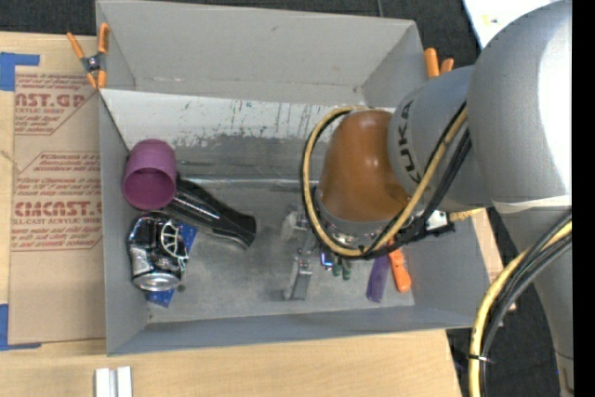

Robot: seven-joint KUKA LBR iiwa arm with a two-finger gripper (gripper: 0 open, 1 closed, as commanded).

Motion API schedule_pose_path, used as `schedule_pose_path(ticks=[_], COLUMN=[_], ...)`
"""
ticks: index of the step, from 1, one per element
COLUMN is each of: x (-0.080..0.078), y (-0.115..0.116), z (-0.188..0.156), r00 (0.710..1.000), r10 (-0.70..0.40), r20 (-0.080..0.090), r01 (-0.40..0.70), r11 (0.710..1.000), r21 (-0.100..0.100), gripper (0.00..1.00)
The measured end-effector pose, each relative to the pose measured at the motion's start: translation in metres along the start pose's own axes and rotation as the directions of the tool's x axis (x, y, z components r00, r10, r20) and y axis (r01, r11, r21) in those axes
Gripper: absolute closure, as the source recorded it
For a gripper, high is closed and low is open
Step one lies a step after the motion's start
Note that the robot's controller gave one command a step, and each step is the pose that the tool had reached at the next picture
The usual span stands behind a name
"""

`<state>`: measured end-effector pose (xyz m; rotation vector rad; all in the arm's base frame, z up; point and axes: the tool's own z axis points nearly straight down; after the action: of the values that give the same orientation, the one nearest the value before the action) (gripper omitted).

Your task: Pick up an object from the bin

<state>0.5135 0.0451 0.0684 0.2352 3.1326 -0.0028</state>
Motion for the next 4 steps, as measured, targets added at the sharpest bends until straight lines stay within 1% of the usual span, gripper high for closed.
schedule_pose_path(ticks=[1,2,3,4], x=[0.021,0.018,0.012,0.015], y=[0.065,0.087,0.114,0.151], z=[-0.002,-0.019,-0.015,-0.026], r00=[1.0,0.999,0.994,0.99], r10=[0.008,-0.031,-0.101,-0.144], r20=[0.006,-0.013,-0.031,-0.008], r01=[-0.008,0.031,0.102,0.144], r11=[1.0,0.999,0.994,0.989], r21=[-0.006,0.018,0.028,0.015], gripper=[0.0,0.0,0.0,0.0])
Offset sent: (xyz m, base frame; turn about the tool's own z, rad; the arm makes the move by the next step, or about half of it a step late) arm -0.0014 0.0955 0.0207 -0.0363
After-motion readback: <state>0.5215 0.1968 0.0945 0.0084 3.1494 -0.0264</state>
